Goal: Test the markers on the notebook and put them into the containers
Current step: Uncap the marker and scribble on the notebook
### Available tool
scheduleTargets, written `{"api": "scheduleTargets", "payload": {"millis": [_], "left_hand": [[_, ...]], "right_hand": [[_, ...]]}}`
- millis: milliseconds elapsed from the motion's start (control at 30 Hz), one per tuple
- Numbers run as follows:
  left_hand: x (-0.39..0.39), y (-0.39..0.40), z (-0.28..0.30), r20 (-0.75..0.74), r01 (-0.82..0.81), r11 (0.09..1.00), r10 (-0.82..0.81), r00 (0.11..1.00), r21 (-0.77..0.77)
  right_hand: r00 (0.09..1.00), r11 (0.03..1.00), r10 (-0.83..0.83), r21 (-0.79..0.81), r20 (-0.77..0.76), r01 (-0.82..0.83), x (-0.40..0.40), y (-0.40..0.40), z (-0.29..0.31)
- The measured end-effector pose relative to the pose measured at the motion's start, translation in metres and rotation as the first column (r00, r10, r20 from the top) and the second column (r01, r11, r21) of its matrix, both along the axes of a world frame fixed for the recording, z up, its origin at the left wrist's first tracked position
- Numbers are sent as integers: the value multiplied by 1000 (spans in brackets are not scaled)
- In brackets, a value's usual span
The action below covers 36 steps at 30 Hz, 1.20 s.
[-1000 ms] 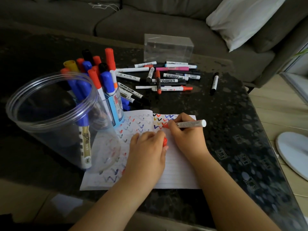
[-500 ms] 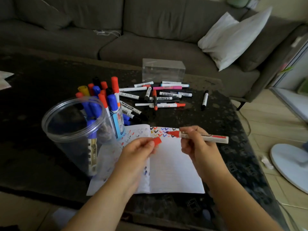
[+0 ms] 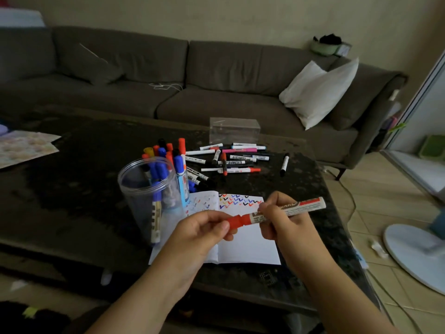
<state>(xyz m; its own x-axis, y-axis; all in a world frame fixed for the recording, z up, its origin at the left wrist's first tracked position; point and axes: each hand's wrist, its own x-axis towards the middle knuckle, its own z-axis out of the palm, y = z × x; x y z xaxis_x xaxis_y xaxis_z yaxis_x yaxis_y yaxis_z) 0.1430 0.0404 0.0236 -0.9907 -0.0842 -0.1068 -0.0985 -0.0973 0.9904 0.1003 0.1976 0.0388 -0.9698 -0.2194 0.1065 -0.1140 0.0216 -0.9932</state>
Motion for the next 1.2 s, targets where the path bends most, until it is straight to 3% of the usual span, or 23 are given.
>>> {"api": "scheduleTargets", "payload": {"millis": [267,500,567,667,733,767,833,900,933,1033,1200], "left_hand": [[29,-8,17,-54,150,909,-186,981,-389],[36,-8,23,-164,80,906,-162,973,-415],[38,-11,24,-164,73,893,-161,973,-443],[35,-20,29,-170,1,796,-130,977,-605],[32,-29,32,-168,-82,718,-50,984,-691],[30,-34,32,-166,-120,675,-4,986,-728],[31,-46,29,-175,-171,586,49,983,-792],[34,-56,25,-161,-163,542,52,986,-824],[36,-59,22,-148,-151,537,50,988,-830],[38,-67,18,-153,-150,541,39,987,-828],[44,-83,20,-203,-194,541,44,978,-818]], "right_hand": [[997,999,40,4,-68,-40,33,-11,23],[995,958,-92,-271,23,95,42,-39,14],[997,966,-60,-248,57,73,39,-39,16],[969,988,67,-154,238,-31,38,-35,16],[947,996,52,50,317,-72,38,-33,14],[962,974,-15,222,273,-48,37,-31,12],[992,865,-119,486,-42,125,35,-27,8],[930,795,1,564,-367,221,35,-31,13],[887,752,132,628,-443,201,34,-36,15],[790,621,413,775,-453,119,26,-65,8],[714,635,520,772,-469,46,16,-99,-1]]}}
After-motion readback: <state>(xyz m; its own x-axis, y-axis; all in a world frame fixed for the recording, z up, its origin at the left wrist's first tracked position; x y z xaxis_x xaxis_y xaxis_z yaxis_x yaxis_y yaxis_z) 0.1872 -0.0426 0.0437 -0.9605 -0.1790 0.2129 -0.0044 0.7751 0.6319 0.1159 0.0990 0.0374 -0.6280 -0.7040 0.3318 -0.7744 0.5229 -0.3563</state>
